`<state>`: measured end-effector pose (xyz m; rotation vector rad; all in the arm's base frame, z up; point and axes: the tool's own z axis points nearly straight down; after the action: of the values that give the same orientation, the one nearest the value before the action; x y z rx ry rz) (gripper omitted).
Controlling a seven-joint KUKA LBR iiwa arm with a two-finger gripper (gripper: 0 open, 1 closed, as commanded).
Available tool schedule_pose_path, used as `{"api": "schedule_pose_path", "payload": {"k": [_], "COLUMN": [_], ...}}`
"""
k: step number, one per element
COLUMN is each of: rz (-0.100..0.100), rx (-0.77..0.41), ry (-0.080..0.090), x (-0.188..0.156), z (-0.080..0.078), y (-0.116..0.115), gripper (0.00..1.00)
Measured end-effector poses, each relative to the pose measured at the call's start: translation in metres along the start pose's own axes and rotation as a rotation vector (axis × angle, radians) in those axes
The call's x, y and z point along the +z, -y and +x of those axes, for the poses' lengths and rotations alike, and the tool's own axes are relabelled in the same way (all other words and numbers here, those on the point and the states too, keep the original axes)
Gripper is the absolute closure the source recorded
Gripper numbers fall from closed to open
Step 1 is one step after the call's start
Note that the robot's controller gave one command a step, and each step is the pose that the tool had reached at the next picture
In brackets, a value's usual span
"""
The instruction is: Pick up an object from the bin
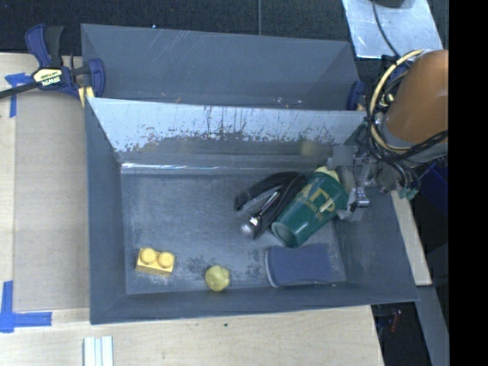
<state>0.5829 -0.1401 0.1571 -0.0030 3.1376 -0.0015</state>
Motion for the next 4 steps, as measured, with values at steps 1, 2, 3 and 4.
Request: {"api": "schedule_pose_path", "payload": {"k": [1,2,3,4], "rz": [0.000,0.002,0.000,0.001], "rx": [0.000,-0.014,-0.309,-0.227], "ry": [0.000,0.001,0.002,0.000], "x": [0.000,0.005,0.025,0.053], "z": [0.000,-0.004,-0.004,-0.025], "y": [0.000,-0.004,0.003,-0.041], "gripper": [0.00,0.00,0.00,0.00]}}
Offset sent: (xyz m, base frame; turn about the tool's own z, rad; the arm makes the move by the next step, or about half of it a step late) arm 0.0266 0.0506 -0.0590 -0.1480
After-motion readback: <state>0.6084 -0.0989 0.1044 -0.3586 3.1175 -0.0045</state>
